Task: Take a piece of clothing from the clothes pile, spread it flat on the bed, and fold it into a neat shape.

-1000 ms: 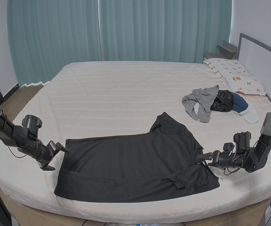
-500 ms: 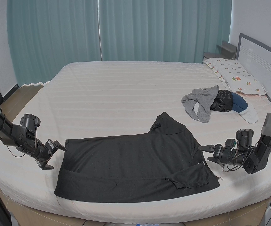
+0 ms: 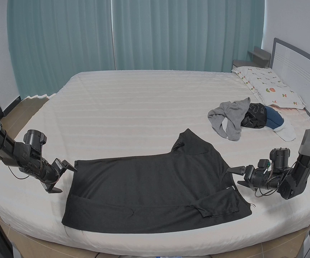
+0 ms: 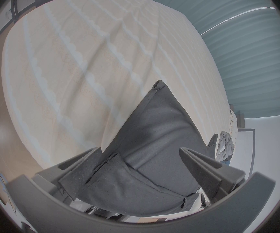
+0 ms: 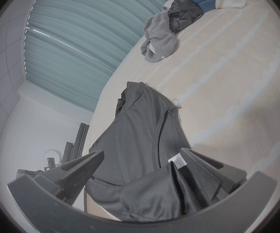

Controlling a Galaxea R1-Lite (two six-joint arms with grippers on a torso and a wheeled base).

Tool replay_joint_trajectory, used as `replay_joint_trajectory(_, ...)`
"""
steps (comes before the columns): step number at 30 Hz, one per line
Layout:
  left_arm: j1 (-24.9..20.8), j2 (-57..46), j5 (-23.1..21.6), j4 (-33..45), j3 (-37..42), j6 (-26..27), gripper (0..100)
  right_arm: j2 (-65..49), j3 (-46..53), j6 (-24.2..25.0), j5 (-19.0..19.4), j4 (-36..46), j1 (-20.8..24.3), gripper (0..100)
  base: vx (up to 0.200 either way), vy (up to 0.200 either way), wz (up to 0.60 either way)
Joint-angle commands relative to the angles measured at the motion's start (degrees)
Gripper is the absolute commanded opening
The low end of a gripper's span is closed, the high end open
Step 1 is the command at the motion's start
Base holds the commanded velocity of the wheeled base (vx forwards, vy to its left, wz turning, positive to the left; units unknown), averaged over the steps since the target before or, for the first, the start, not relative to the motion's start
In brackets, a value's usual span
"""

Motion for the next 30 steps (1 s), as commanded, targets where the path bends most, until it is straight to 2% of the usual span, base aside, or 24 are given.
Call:
replay_joint_trajectory(1,-0.3,0.1,0.0,-0.1,-1.1,0.0,100,-0.1,0.3,0.0,0.0,-0.1,0.3,100,0.000,0.000,0.00)
replay_joint_trajectory(10,-0.5,2.6,-0.5,-1.1,-6.7,0.3,100,-0.3,1.1,-0.1,-0.1,-0.2,1.1,100,0.000,0.000,0.00)
replay_joint_trajectory(14,-0.5,5.7,-0.6,-7.1,-7.7,1.0,100,-0.3,1.6,-0.1,0.0,-0.2,1.2,100,0.000,0.000,0.00)
replay_joint_trajectory(17,-0.4,9.2,-0.7,-14.4,-8.6,1.5,100,-0.2,2.0,-0.1,0.0,-0.2,1.3,100,0.000,0.000,0.00)
replay_joint_trajectory(23,-0.3,14.7,-1.1,-20.5,-10.9,8.5,100,-0.2,2.6,-0.3,0.0,-0.2,2.1,100,0.000,0.000,0.00)
replay_joint_trajectory(25,-0.1,15.5,-1.5,-21.3,-11.3,9.4,100,-0.2,2.8,-0.3,0.0,-0.2,2.3,100,0.000,0.000,0.00)
replay_joint_trajectory(30,0.6,17.5,-5.4,-27.5,-11.0,14.0,100,0.1,3.9,-0.3,-0.1,-2.7,2.8,100,0.000,0.000,0.00)
